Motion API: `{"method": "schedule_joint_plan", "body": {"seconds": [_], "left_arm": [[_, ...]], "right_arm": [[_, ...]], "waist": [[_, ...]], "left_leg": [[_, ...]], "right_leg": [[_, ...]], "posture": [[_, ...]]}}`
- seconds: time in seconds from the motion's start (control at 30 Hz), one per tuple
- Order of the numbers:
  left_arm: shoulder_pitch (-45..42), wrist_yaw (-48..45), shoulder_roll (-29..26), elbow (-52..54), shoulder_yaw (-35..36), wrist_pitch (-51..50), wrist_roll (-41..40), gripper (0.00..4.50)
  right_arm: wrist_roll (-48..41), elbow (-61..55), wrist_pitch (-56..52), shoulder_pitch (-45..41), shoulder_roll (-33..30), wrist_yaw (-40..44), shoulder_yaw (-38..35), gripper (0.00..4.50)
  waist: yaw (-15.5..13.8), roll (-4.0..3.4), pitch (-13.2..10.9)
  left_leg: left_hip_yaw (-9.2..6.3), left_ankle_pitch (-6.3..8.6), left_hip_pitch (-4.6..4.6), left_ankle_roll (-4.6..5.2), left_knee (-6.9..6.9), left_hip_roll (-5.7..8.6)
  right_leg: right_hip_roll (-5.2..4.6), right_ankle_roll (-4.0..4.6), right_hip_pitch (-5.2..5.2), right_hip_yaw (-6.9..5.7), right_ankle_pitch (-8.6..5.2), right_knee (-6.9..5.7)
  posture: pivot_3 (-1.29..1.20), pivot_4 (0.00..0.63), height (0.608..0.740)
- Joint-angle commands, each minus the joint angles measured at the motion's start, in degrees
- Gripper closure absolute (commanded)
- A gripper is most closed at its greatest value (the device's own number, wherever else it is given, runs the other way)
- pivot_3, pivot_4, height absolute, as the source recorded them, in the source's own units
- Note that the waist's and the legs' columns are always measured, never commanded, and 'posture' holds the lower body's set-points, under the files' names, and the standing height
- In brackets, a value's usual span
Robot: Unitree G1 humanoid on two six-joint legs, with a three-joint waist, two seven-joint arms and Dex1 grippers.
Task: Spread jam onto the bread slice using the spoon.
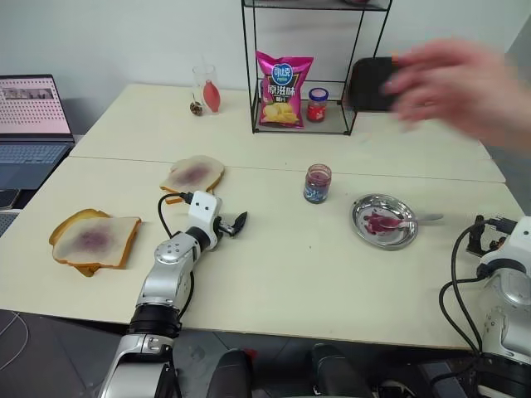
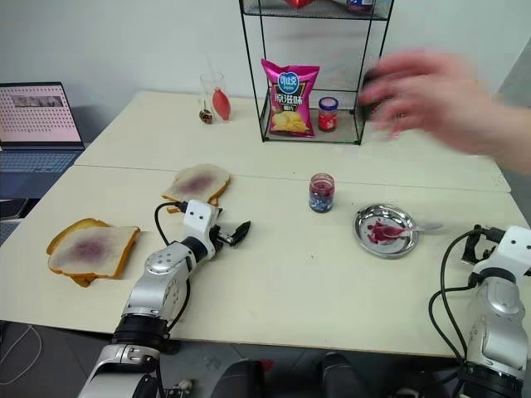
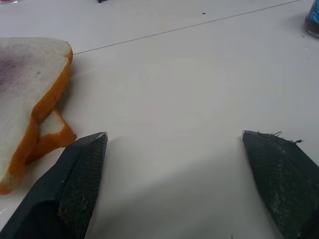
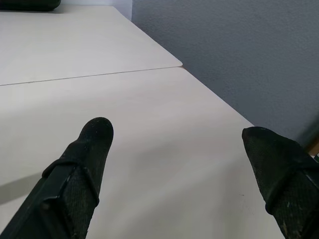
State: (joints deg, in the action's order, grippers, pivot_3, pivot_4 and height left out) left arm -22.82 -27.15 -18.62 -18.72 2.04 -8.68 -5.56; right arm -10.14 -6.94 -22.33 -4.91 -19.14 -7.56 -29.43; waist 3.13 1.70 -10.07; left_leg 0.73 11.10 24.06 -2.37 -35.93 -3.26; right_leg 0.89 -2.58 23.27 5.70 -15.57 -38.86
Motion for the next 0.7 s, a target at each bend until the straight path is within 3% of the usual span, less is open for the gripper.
{"method": "schedule_joint_plan", "body": {"seconds": [0.03,0.3,0.4,0.57,0.7], "left_arm": [[1.24,-2.11,-0.44,3.65,-0.89,-2.45,-1.08,0.00],[6.97,-10.69,-3.57,16.78,-5.02,-10.03,-4.06,0.00],[9.89,-16.12,-8.85,26.47,-4.52,-16.57,-8.14,0.00],[5.21,-16.68,-12.70,29.49,5.22,-27.76,-19.07,0.00],[-4.24,-8.53,-11.54,24.67,14.82,-32.00,-23.63,0.00]], "right_arm": [[0.50,-3.37,0.03,1.07,0.08,-0.79,-1.23,0.04],[-0.27,-5.37,-0.57,2.49,0.03,0.11,-1.40,0.04],[-6.80,-11.23,-4.69,0.34,-2.32,6.88,0.03,0.04],[-19.36,-18.14,-15.77,-6.20,-12.28,20.52,3.17,0.04],[-30.02,-20.79,-24.80,-13.38,-19.32,30.12,6.82,0.04]], "waist": [[0.00,0.00,0.00],[0.14,0.00,-0.01],[0.30,-0.02,-0.06],[1.36,-0.19,-0.32],[1.45,0.00,-0.44]], "left_leg": [[0.00,0.00,0.00,0.00,0.00,0.00],[0.04,0.01,0.01,-0.01,0.12,-0.06],[0.03,0.01,0.01,-0.01,0.13,-0.09],[0.06,0.00,-0.02,0.00,0.11,-0.18],[-0.19,0.00,-0.03,0.00,0.07,-0.16]], "right_leg": [[0.00,0.00,0.00,0.00,0.00,0.00],[0.01,0.14,0.04,0.01,-0.08,0.04],[0.02,0.43,0.06,-0.01,-0.25,0.01],[0.02,0.49,0.12,0.03,-0.28,-0.10],[0.09,0.52,0.02,-0.21,-0.30,-0.09]], "posture": [[0.00,0.150,0.740],[0.00,0.150,0.740],[0.00,0.150,0.740],[0.00,0.150,0.740],[0.00,0.150,0.740]]}}
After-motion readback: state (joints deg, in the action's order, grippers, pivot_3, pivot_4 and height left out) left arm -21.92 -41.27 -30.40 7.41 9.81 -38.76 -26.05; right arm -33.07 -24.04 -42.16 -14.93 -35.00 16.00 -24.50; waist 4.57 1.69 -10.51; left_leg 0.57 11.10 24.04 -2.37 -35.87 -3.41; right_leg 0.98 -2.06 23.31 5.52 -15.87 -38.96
